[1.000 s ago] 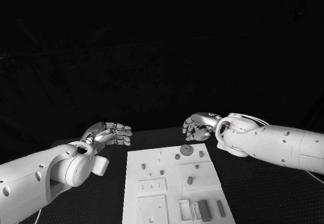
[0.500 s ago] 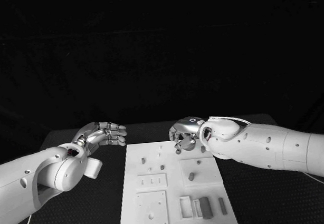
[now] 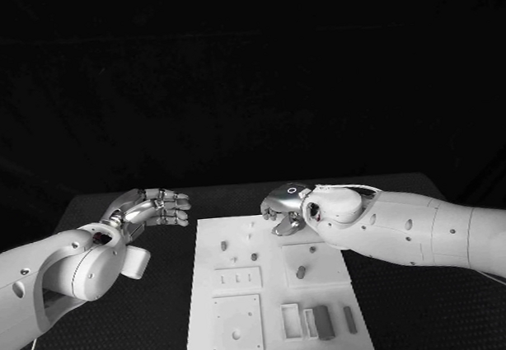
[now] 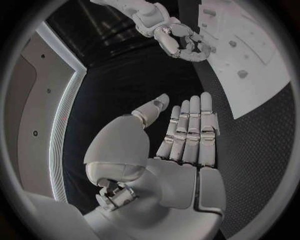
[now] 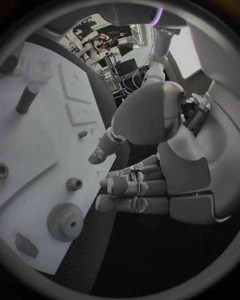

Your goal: Assemble the parts on the task board

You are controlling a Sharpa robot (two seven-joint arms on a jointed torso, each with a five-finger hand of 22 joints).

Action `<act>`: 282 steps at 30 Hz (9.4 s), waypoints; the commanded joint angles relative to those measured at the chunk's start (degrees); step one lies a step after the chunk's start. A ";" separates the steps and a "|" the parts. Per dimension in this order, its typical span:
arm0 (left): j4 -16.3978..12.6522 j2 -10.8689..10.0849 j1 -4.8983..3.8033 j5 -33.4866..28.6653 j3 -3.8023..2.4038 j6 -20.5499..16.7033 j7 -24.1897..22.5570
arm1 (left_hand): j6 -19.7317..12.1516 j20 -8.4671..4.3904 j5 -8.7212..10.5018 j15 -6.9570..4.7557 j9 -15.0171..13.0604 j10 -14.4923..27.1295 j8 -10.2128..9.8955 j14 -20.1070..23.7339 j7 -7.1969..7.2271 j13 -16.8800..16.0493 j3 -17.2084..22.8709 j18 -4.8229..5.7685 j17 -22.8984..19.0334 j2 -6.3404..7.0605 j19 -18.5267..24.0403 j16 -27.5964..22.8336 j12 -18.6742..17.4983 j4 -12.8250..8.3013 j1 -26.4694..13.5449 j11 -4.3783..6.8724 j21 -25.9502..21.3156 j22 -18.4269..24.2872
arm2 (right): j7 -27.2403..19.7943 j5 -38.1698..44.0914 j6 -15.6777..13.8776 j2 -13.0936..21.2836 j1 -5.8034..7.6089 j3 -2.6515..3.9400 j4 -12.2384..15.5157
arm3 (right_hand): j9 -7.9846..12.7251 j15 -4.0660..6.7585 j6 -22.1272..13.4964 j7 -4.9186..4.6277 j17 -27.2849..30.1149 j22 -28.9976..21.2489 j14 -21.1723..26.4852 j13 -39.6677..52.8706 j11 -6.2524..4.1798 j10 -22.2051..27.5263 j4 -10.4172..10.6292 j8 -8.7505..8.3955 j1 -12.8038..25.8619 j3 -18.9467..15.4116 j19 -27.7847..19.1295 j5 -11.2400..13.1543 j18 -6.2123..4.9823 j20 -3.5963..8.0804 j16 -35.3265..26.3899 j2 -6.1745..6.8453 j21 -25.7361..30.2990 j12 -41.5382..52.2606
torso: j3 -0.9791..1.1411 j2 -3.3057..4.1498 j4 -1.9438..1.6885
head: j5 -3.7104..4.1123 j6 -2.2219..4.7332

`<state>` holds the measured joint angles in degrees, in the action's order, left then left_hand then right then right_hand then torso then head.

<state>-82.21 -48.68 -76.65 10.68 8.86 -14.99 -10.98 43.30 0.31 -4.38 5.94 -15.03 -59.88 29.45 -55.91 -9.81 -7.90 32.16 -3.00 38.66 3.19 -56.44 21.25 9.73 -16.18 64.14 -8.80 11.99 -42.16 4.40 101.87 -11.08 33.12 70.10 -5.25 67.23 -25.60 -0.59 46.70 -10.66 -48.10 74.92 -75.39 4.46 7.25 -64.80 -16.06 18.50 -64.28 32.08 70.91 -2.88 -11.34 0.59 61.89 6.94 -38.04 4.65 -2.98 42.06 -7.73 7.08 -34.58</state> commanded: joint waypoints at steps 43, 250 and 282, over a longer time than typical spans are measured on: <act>0.35 0.01 -0.15 -0.02 -0.03 0.48 0.00 | 0.09 -0.04 0.48 0.06 0.01 -0.09 -0.88 -0.50 -0.59 0.16 -0.64 -0.84 0.36 0.53 -0.59 -0.74 -1.09 0.30 -1.30 -0.42 -0.45 0.06 | 1.53 4.21 4.57 1.17 -0.52 -0.02 -0.72 | 0.19 0.19 1.77 0.89 1.31 1.41 0.31 -0.02 -0.33 -0.64 -0.49 0.74 -1.30 1.65 -0.26 -0.15 -3.66 0.44 2.99 -0.94 -2.13 0.13 | -0.21 2.96 -0.41 | 0.70 0.96; -0.31 0.77 -1.99 0.07 -0.02 0.43 0.34 | 0.20 -0.03 0.50 0.07 -0.28 -0.61 -1.76 -0.79 -0.69 0.13 -0.52 -0.85 1.09 0.83 -0.79 -1.71 -2.48 0.34 -1.52 -0.49 -1.00 -0.03 | 6.18 4.64 -7.59 -8.00 -0.49 0.13 -5.51 | -3.02 3.23 8.94 3.29 4.00 1.04 0.80 4.99 -3.47 -9.10 -0.53 2.22 -3.24 0.60 -0.95 -0.16 -3.66 0.65 9.06 -0.70 -8.55 1.20 | -0.79 4.54 -0.48 | -0.03 0.07; -0.25 0.09 -1.99 0.06 -0.01 0.18 0.44 | 0.20 -0.03 0.51 0.07 -0.33 -0.62 -1.86 -0.81 -0.68 0.13 -0.54 -0.84 1.18 0.93 -0.81 -1.84 -2.67 0.32 -1.53 -0.52 -1.07 -0.05 | 6.96 3.06 -14.12 -3.77 -0.24 0.24 -0.75 | -0.89 0.52 0.47 0.70 5.62 0.86 1.18 3.64 -0.66 -1.57 0.82 -2.64 -1.20 1.87 -0.60 -0.16 -3.66 0.81 9.78 4.19 -7.68 -0.86 | -0.69 4.56 -0.35 | -0.01 0.63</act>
<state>-82.34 -48.58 -78.46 10.68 8.89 -15.00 -10.20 43.50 0.32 -4.16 5.94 -15.31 -60.26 27.91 -56.30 -10.01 -7.83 31.76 -3.26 39.75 3.99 -56.83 19.70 7.30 -15.78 62.93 -9.16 11.15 -42.19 10.94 104.87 -23.24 28.96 69.76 -5.06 65.93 -26.57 0.31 47.52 -10.05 -42.52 74.92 -74.12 8.17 6.65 -66.64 -15.56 16.13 -65.40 34.01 69.91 -3.17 -10.52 1.20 71.42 10.65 -46.03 3.93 -3.71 46.61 -8.10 7.03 -34.11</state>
